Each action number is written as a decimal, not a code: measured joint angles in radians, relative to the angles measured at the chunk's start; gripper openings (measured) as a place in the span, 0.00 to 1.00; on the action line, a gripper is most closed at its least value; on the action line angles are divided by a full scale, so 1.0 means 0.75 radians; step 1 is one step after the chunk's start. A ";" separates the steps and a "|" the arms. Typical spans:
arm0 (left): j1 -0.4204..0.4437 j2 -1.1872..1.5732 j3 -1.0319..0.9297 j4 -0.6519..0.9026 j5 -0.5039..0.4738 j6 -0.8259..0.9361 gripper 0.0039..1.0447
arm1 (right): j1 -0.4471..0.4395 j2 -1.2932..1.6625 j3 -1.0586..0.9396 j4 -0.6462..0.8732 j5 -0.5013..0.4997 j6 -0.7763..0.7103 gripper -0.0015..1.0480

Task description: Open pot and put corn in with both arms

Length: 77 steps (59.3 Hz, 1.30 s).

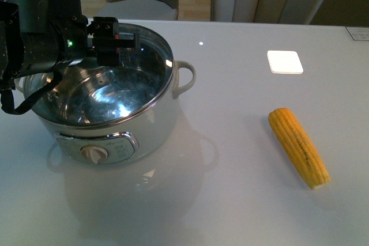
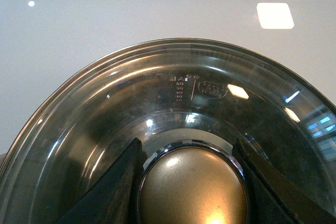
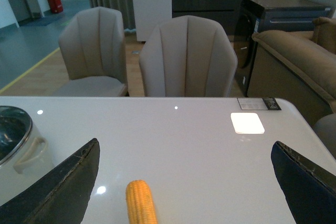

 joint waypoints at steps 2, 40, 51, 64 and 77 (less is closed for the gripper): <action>0.002 -0.011 -0.004 0.000 0.002 -0.003 0.42 | 0.000 0.000 -0.001 0.000 0.000 0.000 0.92; 0.218 -0.326 -0.017 -0.038 0.062 0.071 0.42 | 0.000 0.000 0.000 0.000 0.000 0.000 0.92; 0.430 -0.363 -0.087 0.014 0.140 0.124 0.44 | 0.000 0.000 0.000 0.000 0.000 0.000 0.92; 0.759 -0.270 -0.203 0.194 0.232 0.207 0.44 | 0.000 0.000 0.000 0.000 0.000 0.000 0.92; 0.962 -0.050 -0.251 0.338 0.256 0.220 0.45 | 0.000 0.000 -0.001 0.000 0.000 0.000 0.92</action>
